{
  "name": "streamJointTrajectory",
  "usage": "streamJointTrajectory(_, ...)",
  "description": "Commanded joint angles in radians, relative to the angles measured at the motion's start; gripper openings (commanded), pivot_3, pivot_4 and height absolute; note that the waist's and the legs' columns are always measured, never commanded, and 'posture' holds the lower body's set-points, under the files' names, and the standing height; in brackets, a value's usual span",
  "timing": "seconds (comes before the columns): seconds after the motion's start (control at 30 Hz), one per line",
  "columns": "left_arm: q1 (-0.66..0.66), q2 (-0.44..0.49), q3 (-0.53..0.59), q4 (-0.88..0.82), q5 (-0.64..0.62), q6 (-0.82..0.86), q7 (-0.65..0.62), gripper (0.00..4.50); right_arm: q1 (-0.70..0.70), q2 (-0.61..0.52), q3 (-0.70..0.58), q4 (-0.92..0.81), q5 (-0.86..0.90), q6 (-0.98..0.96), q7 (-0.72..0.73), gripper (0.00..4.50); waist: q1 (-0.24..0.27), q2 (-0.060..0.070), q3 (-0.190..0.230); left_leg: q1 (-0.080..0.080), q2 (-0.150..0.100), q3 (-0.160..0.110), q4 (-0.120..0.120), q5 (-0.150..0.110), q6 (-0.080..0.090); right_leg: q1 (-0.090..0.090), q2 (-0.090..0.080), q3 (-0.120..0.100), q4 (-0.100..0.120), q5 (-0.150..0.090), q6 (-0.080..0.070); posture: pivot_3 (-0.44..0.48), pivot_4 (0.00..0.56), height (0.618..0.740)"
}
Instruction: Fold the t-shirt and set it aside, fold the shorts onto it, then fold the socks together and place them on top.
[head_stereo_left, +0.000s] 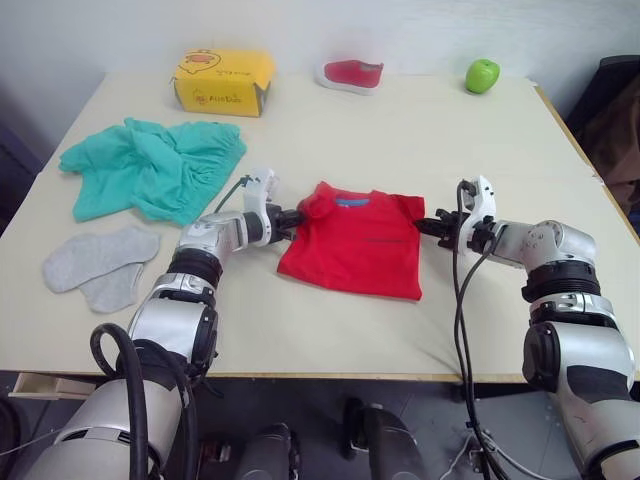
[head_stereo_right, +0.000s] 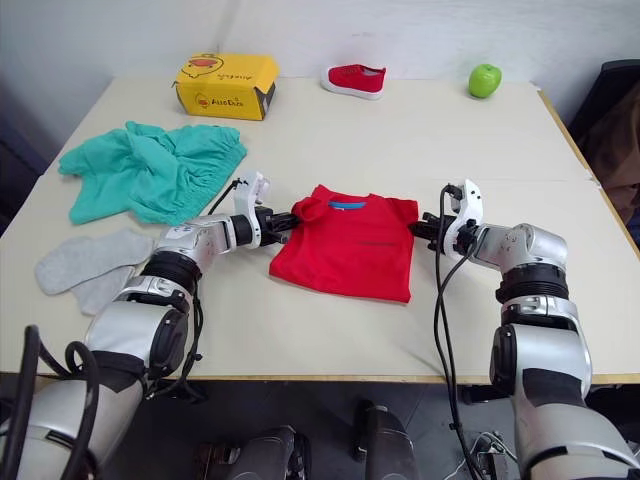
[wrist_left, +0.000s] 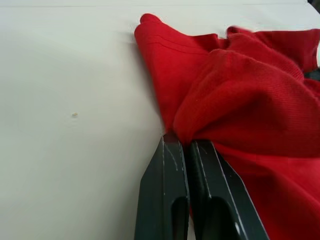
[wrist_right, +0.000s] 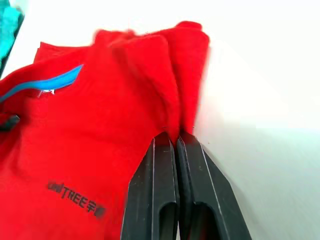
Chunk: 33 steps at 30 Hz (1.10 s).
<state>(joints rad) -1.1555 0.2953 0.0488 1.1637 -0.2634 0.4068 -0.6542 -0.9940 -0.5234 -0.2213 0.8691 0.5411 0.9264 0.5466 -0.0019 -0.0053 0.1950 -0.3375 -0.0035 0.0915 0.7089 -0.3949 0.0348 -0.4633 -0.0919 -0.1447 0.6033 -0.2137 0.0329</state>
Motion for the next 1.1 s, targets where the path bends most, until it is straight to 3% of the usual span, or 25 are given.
streamJointTrajectory(0.03, -0.037, 0.013, 0.045, 0.022, 0.001, 0.007, -0.002, 1.04, 0.005, -0.006, -0.023, -0.048, -0.002, 0.042, 0.005, 1.00, -0.002, 0.000, 0.000, 0.000, 0.000, 0.000, 0.000, 0.000, 0.000, 0.000, 0.000, 0.000, 0.000, 0.000, 0.000, 0.000, 0.150, 0.740)
streamJointTrajectory(0.23, -0.129, 0.017, 0.191, 0.073, -0.082, 0.135, 0.061, 3.04, 0.077, -0.041, -0.012, -0.253, 0.007, 0.090, 0.069, 3.17, 0.000, 0.000, 0.000, 0.000, 0.000, 0.000, 0.000, 0.000, 0.000, -0.001, 0.000, 0.001, 0.001, 0.000, 0.000, 0.000, 0.150, 0.740)
streamJointTrajectory(0.37, -0.144, 0.044, 0.161, 0.052, -0.019, 0.092, 0.018, 4.17, 0.196, -0.088, 0.075, -0.504, -0.047, -0.018, 0.149, 4.43, 0.000, 0.000, 0.000, 0.000, -0.001, 0.001, 0.000, 0.000, 0.000, -0.001, -0.001, 0.000, 0.001, 0.000, 0.000, 0.000, 0.150, 0.740)
streamJointTrajectory(0.4, -0.147, 0.059, 0.157, 0.039, -0.013, 0.091, -0.006, 4.48, 0.226, -0.104, 0.095, -0.572, -0.054, -0.048, 0.177, 4.50, -0.001, 0.000, 0.000, 0.000, -0.001, 0.001, -0.001, 0.000, -0.001, -0.001, -0.001, 0.000, 0.000, 0.000, 0.000, 0.000, 0.150, 0.740)
streamJointTrajectory(0.53, -0.073, 0.147, 0.032, -0.158, 0.060, 0.019, -0.251, 4.48, 0.344, -0.169, 0.137, -0.836, -0.067, -0.144, 0.262, 4.50, -0.009, 0.001, 0.001, 0.000, -0.001, 0.002, -0.001, 0.000, -0.002, -0.002, 0.002, 0.002, 0.001, 0.000, 0.000, 0.000, 0.150, 0.740)
streamJointTrajectory(0.63, 0.151, 0.258, -0.078, -0.574, 0.048, -0.010, -0.472, 4.48, 0.450, -0.222, 0.159, -0.999, -0.111, -0.267, 0.314, 4.50, -0.020, 0.001, 0.001, 0.003, 0.001, 0.004, -0.002, -0.001, -0.005, -0.002, 0.007, 0.006, 0.001, 0.000, 0.000, 0.000, 0.150, 0.740)
streamJointTrajectory(0.7, 0.316, 0.334, -0.121, -0.818, 0.045, -0.063, -0.553, 4.48, 0.536, -0.265, 0.195, -1.089, -0.170, -0.381, 0.356, 4.50, -0.025, 0.001, 0.001, 0.004, 0.004, 0.005, -0.003, -0.002, -0.007, -0.001, 0.009, 0.008, 0.000, -0.001, -0.002, 0.000, 0.150, 0.740)
streamJointTrajectory(0.77, 0.393, 0.366, -0.129, -0.925, 0.040, -0.074, -0.569, 4.48, 0.576, -0.281, 0.208, -1.120, -0.194, -0.435, 0.368, 4.50, -0.022, 0.001, 0.001, 0.006, 0.006, 0.005, -0.003, -0.003, -0.009, -0.001, 0.012, 0.009, 0.000, -0.002, -0.004, 0.000, 0.150, 0.740)
streamJointTrajectory(0.87, 0.538, 0.412, -0.183, -1.061, 0.123, -0.237, -0.566, 4.48, 0.646, -0.288, 0.280, -1.155, -0.308, -0.571, 0.358, 4.50, -0.018, 0.001, 0.001, 0.003, 0.007, 0.004, 0.005, -0.003, -0.009, -0.001, 0.012, 0.010, 0.003, -0.002, -0.004, 0.000, 0.150, 0.740)
streamJointTrajectory(1.0, 0.553, 0.363, -0.211, -1.040, 0.208, -0.356, -0.448, 4.48, 0.663, -0.258, 0.368, -1.123, -0.423, -0.671, 0.328, 4.50, 0.004, 0.001, 0.001, 0.005, 0.007, 0.004, 0.006, -0.003, -0.009, 0.000, 0.011, 0.012, 0.004, -0.002, -0.005, 0.000, 0.150, 0.740)
streamJointTrajectory(1.1, 0.544, 0.351, -0.236, -1.000, 0.246, -0.411, -0.433, 4.48, 0.670, -0.264, 0.429, -1.087, -0.508, -0.778, 0.342, 4.50, 0.009, 0.001, 0.001, 0.004, 0.007, 0.004, 0.007, -0.003, -0.008, 0.000, 0.011, 0.012, 0.004, -0.002, -0.005, 0.000, 0.150, 0.740)
